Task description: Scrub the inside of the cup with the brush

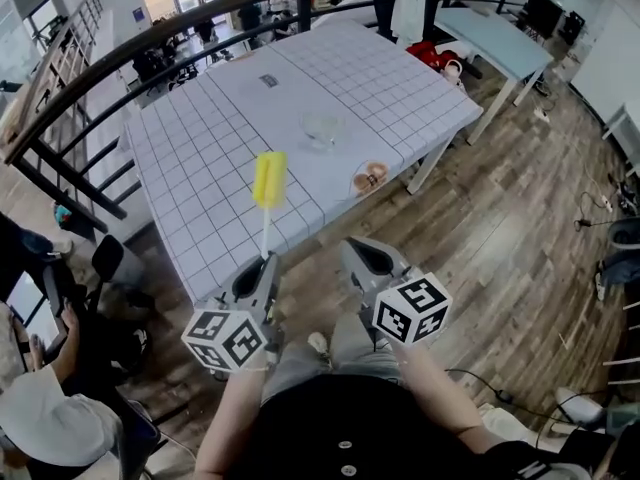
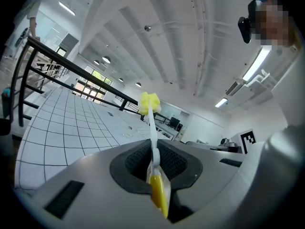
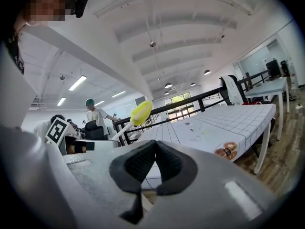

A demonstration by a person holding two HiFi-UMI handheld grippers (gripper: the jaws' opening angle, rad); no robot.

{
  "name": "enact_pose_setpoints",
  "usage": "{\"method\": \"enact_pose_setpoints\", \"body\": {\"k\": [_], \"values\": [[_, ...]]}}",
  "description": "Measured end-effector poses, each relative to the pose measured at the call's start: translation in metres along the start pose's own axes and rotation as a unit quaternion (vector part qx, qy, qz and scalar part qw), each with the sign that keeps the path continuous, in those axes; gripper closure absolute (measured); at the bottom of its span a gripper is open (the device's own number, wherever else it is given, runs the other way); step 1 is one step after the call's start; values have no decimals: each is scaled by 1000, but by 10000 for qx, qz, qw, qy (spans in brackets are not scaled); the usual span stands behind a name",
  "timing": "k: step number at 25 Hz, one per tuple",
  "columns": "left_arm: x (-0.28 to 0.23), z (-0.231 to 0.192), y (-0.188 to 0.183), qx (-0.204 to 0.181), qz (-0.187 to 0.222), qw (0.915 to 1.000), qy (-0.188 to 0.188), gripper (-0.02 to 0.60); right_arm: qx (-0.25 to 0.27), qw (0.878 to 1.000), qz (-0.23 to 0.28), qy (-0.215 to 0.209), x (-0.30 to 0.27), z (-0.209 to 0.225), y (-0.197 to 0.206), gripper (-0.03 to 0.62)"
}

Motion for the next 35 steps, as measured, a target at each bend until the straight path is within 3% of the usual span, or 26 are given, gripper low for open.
{"method": "enact_pose_setpoints", "body": {"k": [5,10,18,35], "values": [[-4,-6,15,121,11,9999,-37,534,30,9999,-95,10,-2,11,9,595],[-37,-27,2,137,30,9997,-196,534,9,9999,-101,-82,-43,39,0,595],[-97,-32,23,179,111,9993,-316,534,47,9996,-89,-273,-68,104,1,595],[-236,-74,-30,203,403,9963,-733,534,180,9961,-270,-826,-192,212,-57,595]]}}
Point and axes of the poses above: the fingertips, and each gripper's own axes: x backward along the fingers, z to its right, y out of its underside, the point moved 8 cm from there along x, backward along the fingers, and after that the axes turned 5 degrees about z, right-handed, at the moved point
